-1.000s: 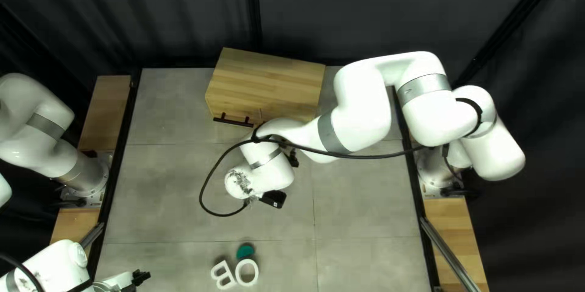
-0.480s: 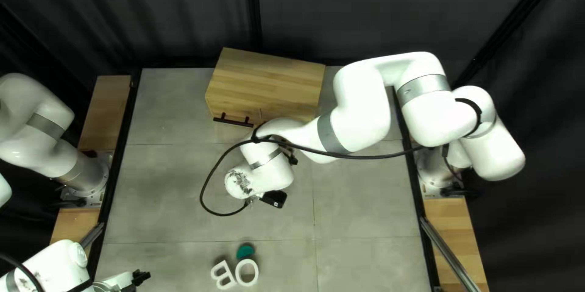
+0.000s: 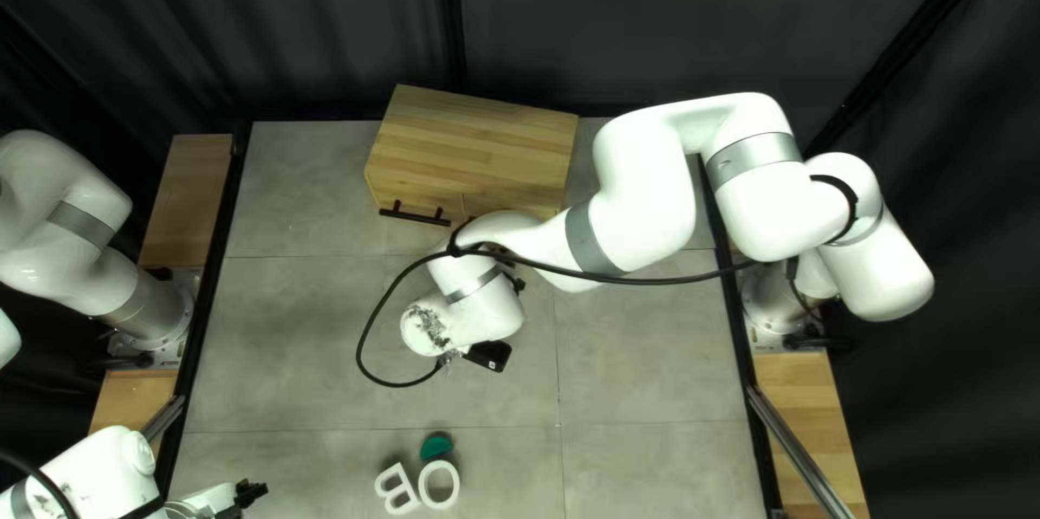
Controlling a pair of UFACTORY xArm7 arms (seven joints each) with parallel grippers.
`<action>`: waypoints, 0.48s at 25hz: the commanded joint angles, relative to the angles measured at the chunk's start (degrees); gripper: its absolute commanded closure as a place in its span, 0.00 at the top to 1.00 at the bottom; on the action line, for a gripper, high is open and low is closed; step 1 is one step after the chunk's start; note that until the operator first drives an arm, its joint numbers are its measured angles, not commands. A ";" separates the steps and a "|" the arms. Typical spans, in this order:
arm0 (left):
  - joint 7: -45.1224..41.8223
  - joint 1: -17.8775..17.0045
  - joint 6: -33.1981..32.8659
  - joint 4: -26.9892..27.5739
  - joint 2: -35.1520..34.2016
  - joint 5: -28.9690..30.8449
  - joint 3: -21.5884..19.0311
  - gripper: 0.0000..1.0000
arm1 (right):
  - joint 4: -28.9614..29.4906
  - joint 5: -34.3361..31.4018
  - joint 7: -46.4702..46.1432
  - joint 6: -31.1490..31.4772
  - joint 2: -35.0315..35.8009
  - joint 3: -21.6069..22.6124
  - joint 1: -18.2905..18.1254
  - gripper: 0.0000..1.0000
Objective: Open drawers and place objects into drawer and close
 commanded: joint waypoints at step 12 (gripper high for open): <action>0.00 0.00 0.00 0.00 0.00 0.00 0.00 1.00 | -0.19 -0.41 0.15 -0.23 0.01 0.06 0.32 0.06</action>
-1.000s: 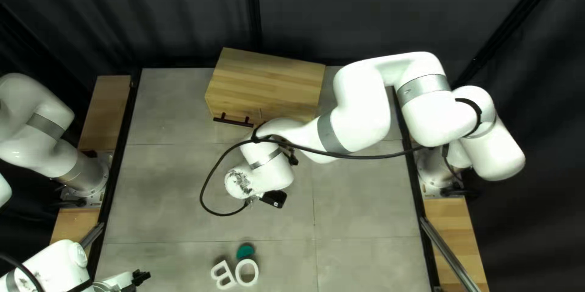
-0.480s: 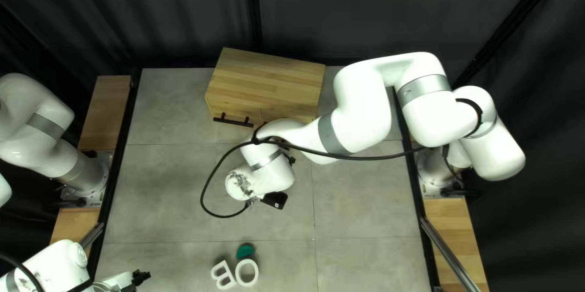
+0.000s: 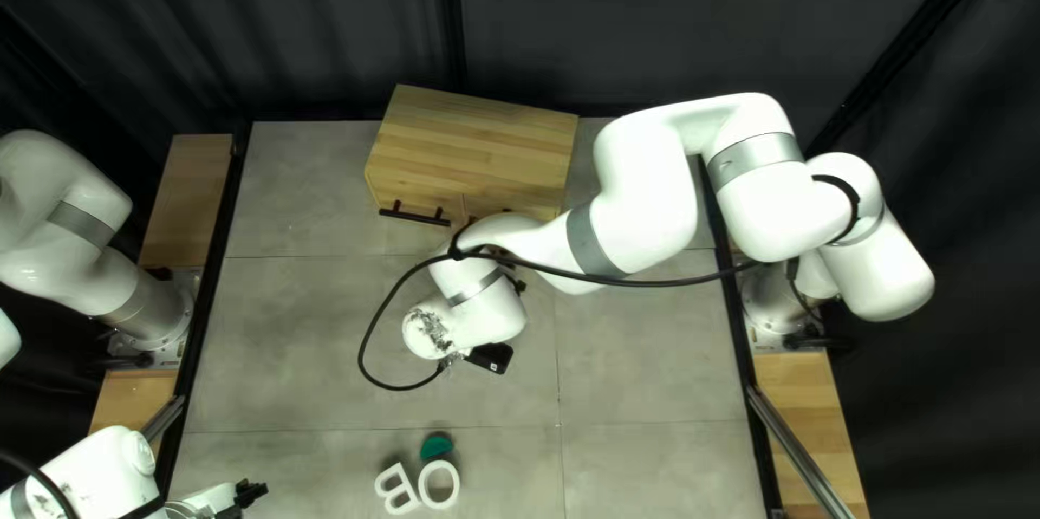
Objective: Open drawers and place objects into drawer and close
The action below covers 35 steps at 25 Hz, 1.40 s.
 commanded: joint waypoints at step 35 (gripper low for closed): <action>0.00 0.00 0.00 0.00 0.00 0.00 0.00 1.00 | 4.58 0.27 -0.26 2.91 2.20 1.00 1.96 0.05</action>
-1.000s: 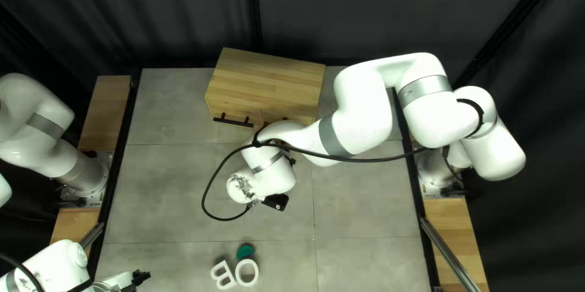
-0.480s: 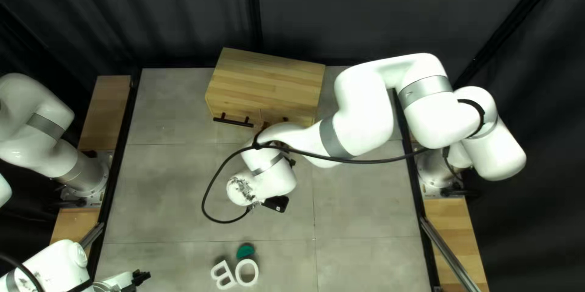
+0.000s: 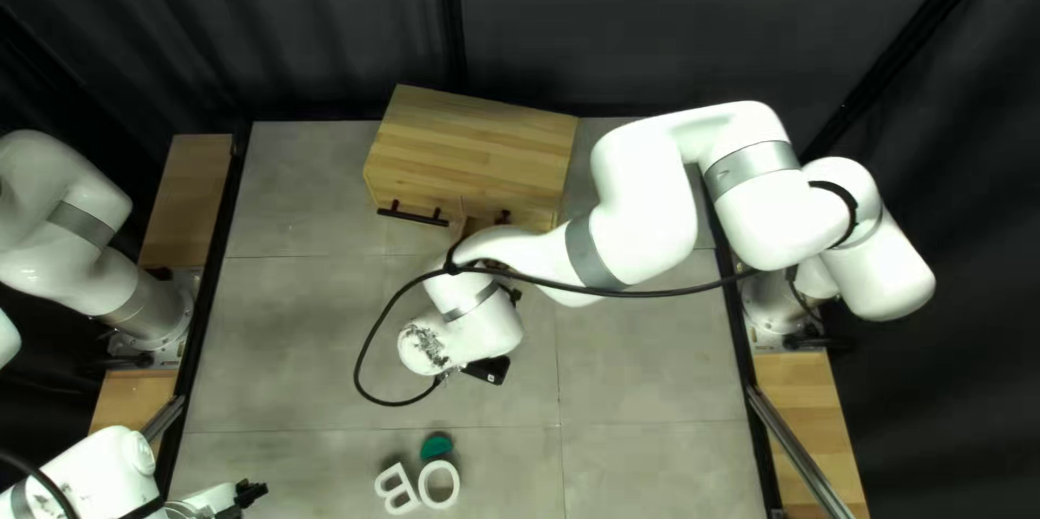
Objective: Open drawers and place objects into drawer and close
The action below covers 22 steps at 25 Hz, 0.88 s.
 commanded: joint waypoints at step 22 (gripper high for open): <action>0.00 0.00 0.00 0.00 0.00 0.00 0.00 1.00 | 4.59 0.76 -1.02 3.01 2.13 0.76 1.11 1.00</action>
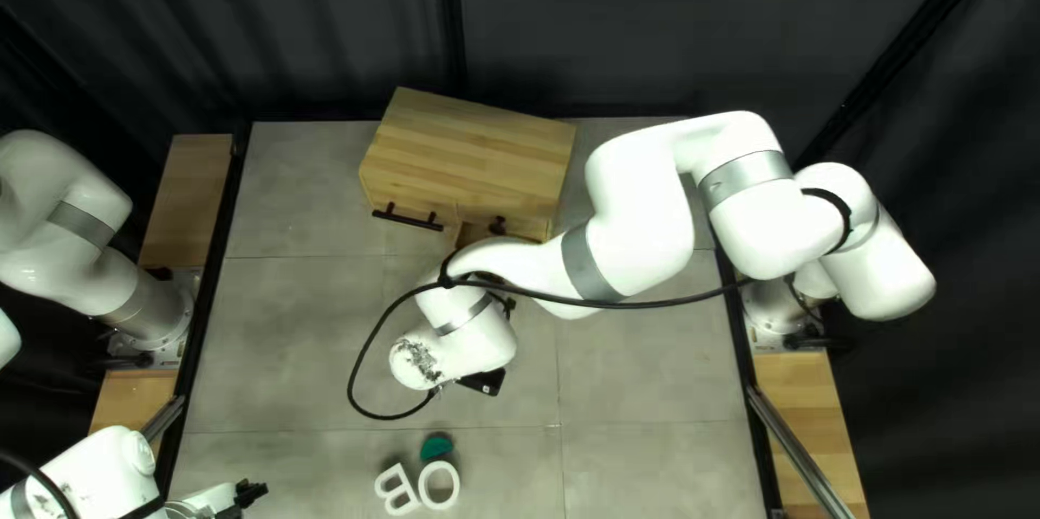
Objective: Open drawers and place objects into drawer and close
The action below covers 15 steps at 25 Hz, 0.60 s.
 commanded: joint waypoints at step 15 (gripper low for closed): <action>0.00 0.00 0.00 0.00 0.00 0.00 0.00 1.00 | -10.44 -4.79 -16.74 -0.34 -18.68 4.56 2.60 1.00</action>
